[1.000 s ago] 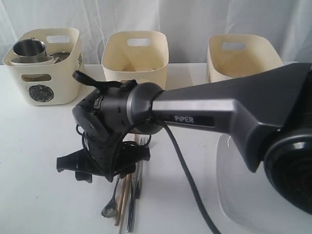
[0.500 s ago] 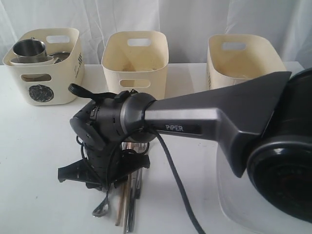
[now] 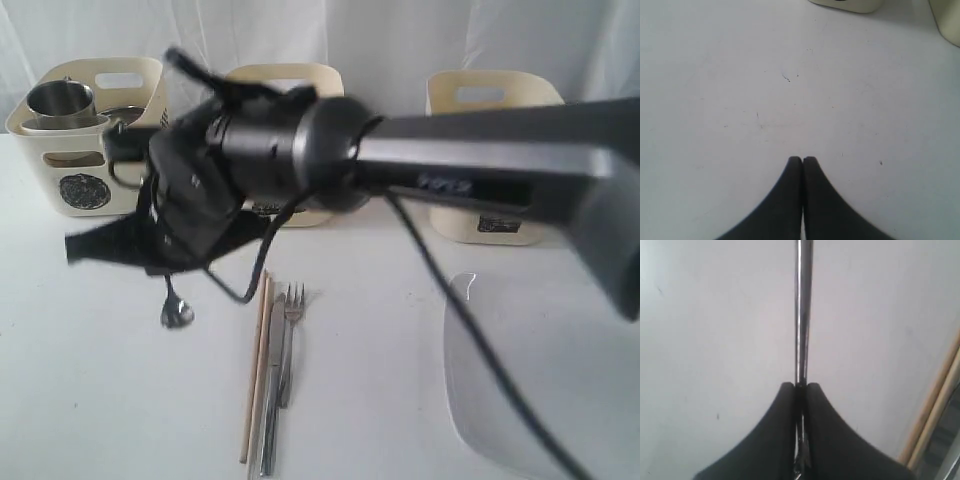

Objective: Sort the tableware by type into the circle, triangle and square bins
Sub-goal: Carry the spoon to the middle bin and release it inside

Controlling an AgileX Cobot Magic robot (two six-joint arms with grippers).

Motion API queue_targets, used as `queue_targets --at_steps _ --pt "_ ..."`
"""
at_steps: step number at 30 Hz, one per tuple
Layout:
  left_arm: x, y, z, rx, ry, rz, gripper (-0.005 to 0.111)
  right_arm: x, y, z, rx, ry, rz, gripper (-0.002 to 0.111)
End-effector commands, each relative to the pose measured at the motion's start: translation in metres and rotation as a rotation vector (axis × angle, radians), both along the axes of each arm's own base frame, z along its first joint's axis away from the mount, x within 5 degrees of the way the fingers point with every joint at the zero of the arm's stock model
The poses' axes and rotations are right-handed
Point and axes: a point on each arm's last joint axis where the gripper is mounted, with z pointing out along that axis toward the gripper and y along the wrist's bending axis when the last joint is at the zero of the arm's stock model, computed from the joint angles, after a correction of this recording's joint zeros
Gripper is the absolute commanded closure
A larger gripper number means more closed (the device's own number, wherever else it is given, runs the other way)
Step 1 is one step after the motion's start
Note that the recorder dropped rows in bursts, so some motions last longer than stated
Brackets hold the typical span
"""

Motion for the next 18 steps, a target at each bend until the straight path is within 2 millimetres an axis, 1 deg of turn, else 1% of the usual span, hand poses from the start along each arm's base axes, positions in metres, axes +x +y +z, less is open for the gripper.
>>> queue_targets --at_steps 1,3,5,7,9,12,15,18 --pt "-0.002 0.0 -0.006 -0.002 0.05 -0.001 0.107 0.027 -0.06 0.067 0.098 -0.128 -0.013 0.108" --pt "-0.002 0.0 -0.006 -0.002 0.05 -0.001 0.107 0.042 -0.087 0.075 0.196 -0.101 0.039 0.108" --pt "-0.002 0.0 -0.006 -0.002 0.05 -0.001 0.107 0.06 -0.111 0.08 0.37 -0.079 0.035 0.108" --pt "-0.002 0.0 -0.006 -0.002 0.05 -0.001 0.107 0.08 -0.13 0.077 0.487 -0.109 -0.004 0.108" --pt "-0.002 0.0 -0.006 -0.002 0.05 -0.001 0.107 0.098 -0.144 0.069 0.561 -0.15 -0.056 0.108" --pt "-0.002 0.0 -0.006 -0.002 0.05 -0.001 0.107 0.112 -0.152 0.06 0.638 -0.174 -0.083 0.108" --pt "-0.002 0.0 -0.006 -0.002 0.05 -0.001 0.107 0.123 -0.153 0.047 0.704 -0.183 -0.106 0.108" --pt "-0.002 0.0 -0.006 -0.002 0.05 -0.001 0.107 0.134 -0.153 0.036 0.765 -0.229 -0.134 0.108"
